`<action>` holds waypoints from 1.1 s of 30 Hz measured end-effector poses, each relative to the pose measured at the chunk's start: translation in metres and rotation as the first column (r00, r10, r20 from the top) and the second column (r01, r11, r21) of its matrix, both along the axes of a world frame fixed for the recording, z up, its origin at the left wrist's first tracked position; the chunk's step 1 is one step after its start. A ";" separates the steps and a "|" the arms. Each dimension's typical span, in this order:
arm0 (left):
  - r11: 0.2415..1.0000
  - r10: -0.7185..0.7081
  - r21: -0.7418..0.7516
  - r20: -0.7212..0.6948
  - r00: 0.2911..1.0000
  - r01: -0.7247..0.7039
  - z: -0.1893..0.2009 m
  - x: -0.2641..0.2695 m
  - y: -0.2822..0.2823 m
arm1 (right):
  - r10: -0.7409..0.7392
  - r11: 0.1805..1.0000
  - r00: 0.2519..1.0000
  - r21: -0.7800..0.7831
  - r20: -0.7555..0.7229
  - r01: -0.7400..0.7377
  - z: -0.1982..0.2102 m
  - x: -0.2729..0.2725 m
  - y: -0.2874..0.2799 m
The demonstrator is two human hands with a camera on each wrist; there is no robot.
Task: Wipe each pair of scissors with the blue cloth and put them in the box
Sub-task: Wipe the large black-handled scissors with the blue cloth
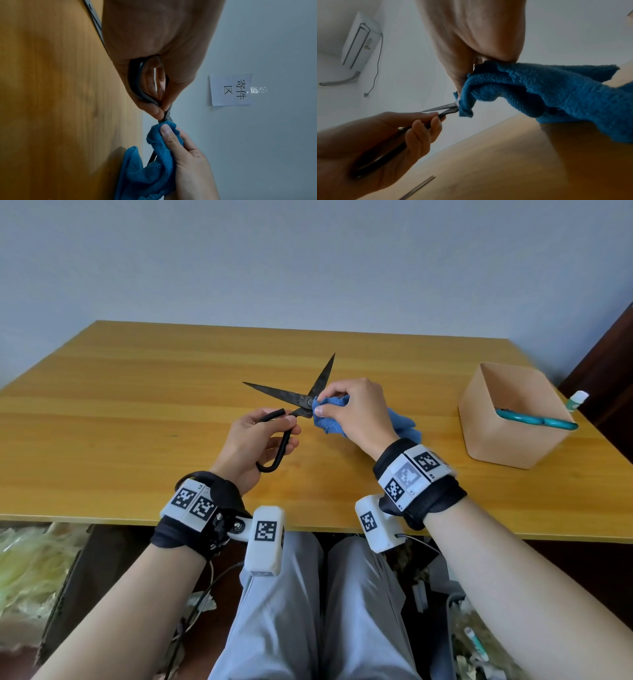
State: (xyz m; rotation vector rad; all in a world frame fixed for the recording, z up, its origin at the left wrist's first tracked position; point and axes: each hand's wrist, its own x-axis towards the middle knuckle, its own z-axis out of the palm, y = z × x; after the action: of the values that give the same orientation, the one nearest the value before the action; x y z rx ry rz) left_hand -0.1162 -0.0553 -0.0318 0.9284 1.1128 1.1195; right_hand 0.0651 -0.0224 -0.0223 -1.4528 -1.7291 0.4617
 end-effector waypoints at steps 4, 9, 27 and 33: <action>1.000 0.011 0.018 -0.025 1.000 -0.011 0.003 0.002 0.001 | -0.091 0.995 0.993 0.039 -0.079 0.095 0.001 0.000 0.002; 0.999 0.028 0.017 -0.050 0.998 -0.028 0.002 0.003 0.000 | -0.001 1.000 1.000 -0.031 0.010 0.001 0.004 0.001 -0.002; 1.000 0.017 -0.004 -0.054 0.998 -0.017 0.004 0.006 -0.002 | -0.098 0.995 0.995 0.004 0.011 0.098 -0.002 0.003 0.001; 1.000 0.019 0.004 -0.071 0.997 -0.019 0.005 0.006 -0.002 | -0.063 0.998 0.997 -0.025 0.049 0.064 0.001 0.002 -0.002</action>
State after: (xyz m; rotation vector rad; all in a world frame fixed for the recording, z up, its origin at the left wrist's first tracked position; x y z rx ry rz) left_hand -0.1098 -0.0575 -0.0263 0.9680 1.1805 1.1114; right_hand 0.0670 -0.0240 -0.0212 -1.5443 -1.7150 0.4206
